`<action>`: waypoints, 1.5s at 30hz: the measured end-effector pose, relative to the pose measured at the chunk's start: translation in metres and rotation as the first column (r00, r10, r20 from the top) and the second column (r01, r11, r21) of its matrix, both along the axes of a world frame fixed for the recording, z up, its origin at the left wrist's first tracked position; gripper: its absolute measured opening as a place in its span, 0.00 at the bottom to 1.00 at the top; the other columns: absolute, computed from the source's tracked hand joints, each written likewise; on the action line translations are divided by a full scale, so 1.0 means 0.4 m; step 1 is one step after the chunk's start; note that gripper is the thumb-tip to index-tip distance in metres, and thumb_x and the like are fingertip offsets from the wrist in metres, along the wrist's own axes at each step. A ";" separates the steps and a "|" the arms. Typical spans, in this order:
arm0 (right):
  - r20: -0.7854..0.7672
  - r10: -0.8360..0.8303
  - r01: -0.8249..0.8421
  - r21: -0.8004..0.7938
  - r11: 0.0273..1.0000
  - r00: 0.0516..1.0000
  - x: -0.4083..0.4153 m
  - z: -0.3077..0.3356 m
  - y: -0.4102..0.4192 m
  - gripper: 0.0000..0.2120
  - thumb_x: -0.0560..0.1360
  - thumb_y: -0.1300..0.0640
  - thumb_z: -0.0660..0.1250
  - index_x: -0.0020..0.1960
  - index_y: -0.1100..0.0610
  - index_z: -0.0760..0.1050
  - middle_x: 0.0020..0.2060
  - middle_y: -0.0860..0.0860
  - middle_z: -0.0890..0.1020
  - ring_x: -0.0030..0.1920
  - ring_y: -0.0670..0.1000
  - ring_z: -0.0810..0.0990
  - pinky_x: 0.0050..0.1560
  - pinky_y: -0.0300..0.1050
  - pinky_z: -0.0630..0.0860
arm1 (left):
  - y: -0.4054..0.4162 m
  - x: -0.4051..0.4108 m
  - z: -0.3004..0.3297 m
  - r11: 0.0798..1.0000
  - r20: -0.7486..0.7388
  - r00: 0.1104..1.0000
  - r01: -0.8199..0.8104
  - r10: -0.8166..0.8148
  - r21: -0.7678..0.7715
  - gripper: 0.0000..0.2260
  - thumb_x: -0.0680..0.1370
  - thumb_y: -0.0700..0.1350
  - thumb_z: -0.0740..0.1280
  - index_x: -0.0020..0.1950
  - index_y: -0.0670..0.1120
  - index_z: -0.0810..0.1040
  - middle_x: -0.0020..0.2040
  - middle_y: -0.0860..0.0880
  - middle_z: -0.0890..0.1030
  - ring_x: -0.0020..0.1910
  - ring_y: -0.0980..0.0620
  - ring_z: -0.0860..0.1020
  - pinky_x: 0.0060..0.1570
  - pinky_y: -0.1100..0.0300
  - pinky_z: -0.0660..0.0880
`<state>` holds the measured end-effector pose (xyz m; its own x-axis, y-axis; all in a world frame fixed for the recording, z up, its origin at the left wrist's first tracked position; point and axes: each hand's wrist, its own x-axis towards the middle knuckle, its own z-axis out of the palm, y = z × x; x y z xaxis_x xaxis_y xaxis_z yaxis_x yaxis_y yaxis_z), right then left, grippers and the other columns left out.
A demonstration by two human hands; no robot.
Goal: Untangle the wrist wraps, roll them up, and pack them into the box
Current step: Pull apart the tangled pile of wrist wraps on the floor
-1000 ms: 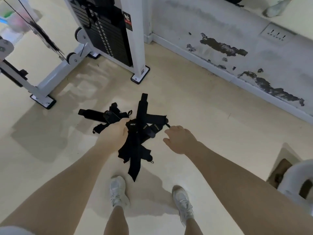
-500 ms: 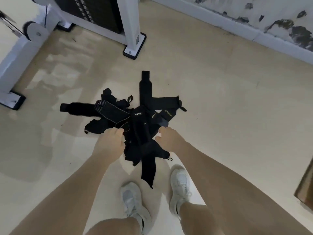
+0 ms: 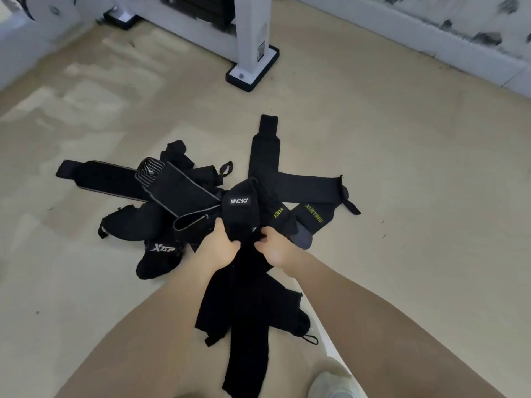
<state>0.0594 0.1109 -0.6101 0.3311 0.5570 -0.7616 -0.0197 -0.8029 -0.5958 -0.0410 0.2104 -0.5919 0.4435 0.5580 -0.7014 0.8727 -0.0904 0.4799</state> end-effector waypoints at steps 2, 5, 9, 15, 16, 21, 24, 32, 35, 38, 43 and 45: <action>-0.080 -0.094 0.101 0.090 0.991 0.992 -0.020 0.016 -0.019 0.20 0.78 0.59 0.63 0.68 0.58 0.63 0.56 0.55 0.78 0.56 0.54 0.78 0.60 0.51 0.75 | -0.025 -0.004 0.004 0.977 0.072 0.980 -0.176 0.185 -0.116 0.22 0.79 0.49 0.63 0.71 0.45 0.64 0.62 0.49 0.75 0.57 0.50 0.75 0.56 0.57 0.71; -0.177 -0.255 0.285 0.171 0.943 0.951 -0.026 0.046 -0.054 0.15 0.76 0.56 0.67 0.61 0.57 0.71 0.52 0.52 0.80 0.53 0.52 0.80 0.52 0.44 0.78 | -0.058 0.001 0.049 0.910 0.198 0.895 -0.359 0.399 -0.209 0.12 0.80 0.52 0.62 0.59 0.46 0.74 0.52 0.52 0.79 0.49 0.54 0.76 0.43 0.62 0.72; -0.597 -0.440 0.585 0.061 0.809 0.671 0.036 0.100 -0.046 0.21 0.78 0.40 0.58 0.60 0.53 0.77 0.55 0.52 0.82 0.55 0.52 0.80 0.54 0.44 0.76 | -0.086 0.028 0.118 0.973 0.364 0.905 -0.182 0.222 -0.140 0.12 0.79 0.42 0.63 0.62 0.52 0.73 0.53 0.57 0.78 0.51 0.61 0.76 0.46 0.69 0.70; -0.747 -0.500 0.790 0.054 0.610 0.437 0.135 0.186 -0.046 0.22 0.78 0.45 0.59 0.64 0.59 0.74 0.56 0.58 0.82 0.58 0.57 0.80 0.59 0.53 0.75 | -0.084 0.038 0.231 0.977 0.364 0.926 0.160 -0.099 -0.141 0.14 0.79 0.42 0.63 0.64 0.55 0.72 0.53 0.60 0.78 0.53 0.63 0.76 0.49 0.71 0.71; -0.754 -0.483 0.777 0.057 0.627 0.445 0.136 0.192 -0.055 0.22 0.78 0.47 0.62 0.66 0.59 0.73 0.58 0.58 0.80 0.60 0.57 0.79 0.62 0.54 0.73 | -0.080 0.034 0.242 0.970 0.326 0.935 0.195 -0.139 -0.146 0.13 0.79 0.42 0.63 0.62 0.54 0.73 0.52 0.59 0.79 0.52 0.63 0.76 0.47 0.71 0.71; -0.715 -0.508 0.752 0.038 0.658 0.480 0.141 0.216 -0.076 0.18 0.76 0.56 0.64 0.64 0.62 0.73 0.59 0.58 0.80 0.60 0.58 0.78 0.66 0.56 0.71 | -0.084 0.024 0.256 0.935 0.123 0.945 0.321 -0.304 -0.153 0.08 0.79 0.45 0.64 0.57 0.50 0.76 0.53 0.54 0.80 0.53 0.55 0.77 0.51 0.64 0.72; -0.652 -0.501 0.690 0.048 0.722 0.570 0.151 0.241 -0.068 0.10 0.76 0.61 0.63 0.57 0.59 0.76 0.53 0.58 0.81 0.54 0.58 0.80 0.60 0.54 0.75 | -0.084 0.016 0.232 0.851 -0.040 0.850 0.522 -0.525 -0.062 0.11 0.78 0.43 0.62 0.60 0.52 0.74 0.61 0.54 0.72 0.61 0.51 0.72 0.60 0.59 0.71; -0.154 -0.478 0.502 0.269 0.822 0.865 0.186 0.188 -0.098 0.21 0.73 0.74 0.50 0.44 0.52 0.75 0.45 0.54 0.79 0.43 0.53 0.77 0.39 0.44 0.76 | -0.087 0.082 0.126 -0.093 -0.465 0.075 0.940 -0.882 0.329 0.22 0.81 0.40 0.57 0.75 0.49 0.60 0.78 0.47 0.54 0.77 0.46 0.48 0.75 0.52 0.41; -0.155 -0.445 0.471 0.275 0.838 0.882 0.182 0.164 -0.104 0.21 0.71 0.75 0.49 0.37 0.54 0.73 0.40 0.53 0.78 0.41 0.52 0.75 0.40 0.41 0.74 | -0.102 0.111 0.087 -0.154 -0.469 0.015 0.935 -0.883 0.320 0.18 0.81 0.42 0.57 0.71 0.46 0.68 0.74 0.47 0.64 0.75 0.46 0.55 0.73 0.55 0.38; -0.137 -0.431 0.452 0.272 0.849 0.892 0.169 0.144 -0.096 0.13 0.77 0.68 0.56 0.48 0.55 0.75 0.45 0.51 0.80 0.45 0.49 0.78 0.43 0.39 0.75 | -0.088 0.116 0.036 -0.337 -0.557 -0.178 0.921 -0.811 0.197 0.25 0.79 0.50 0.62 0.75 0.50 0.61 0.76 0.47 0.59 0.76 0.44 0.50 0.71 0.44 0.35; -0.109 -0.470 0.482 0.161 0.861 0.876 0.168 0.088 -0.107 0.06 0.78 0.60 0.63 0.45 0.57 0.78 0.44 0.54 0.83 0.45 0.53 0.81 0.49 0.48 0.77 | -0.031 0.088 -0.052 -0.142 -0.558 -0.100 0.989 -0.824 0.032 0.53 0.67 0.60 0.73 0.76 0.58 0.35 0.78 0.45 0.38 0.75 0.35 0.38 0.67 0.29 0.40; -0.028 -0.444 0.445 0.090 0.891 0.895 0.161 0.070 -0.121 0.06 0.77 0.61 0.63 0.41 0.57 0.75 0.42 0.56 0.80 0.42 0.54 0.79 0.45 0.47 0.76 | -0.020 0.068 -0.078 -0.061 -0.545 -0.024 0.997 -0.838 0.050 0.55 0.67 0.58 0.75 0.75 0.58 0.33 0.77 0.45 0.36 0.74 0.34 0.37 0.67 0.28 0.44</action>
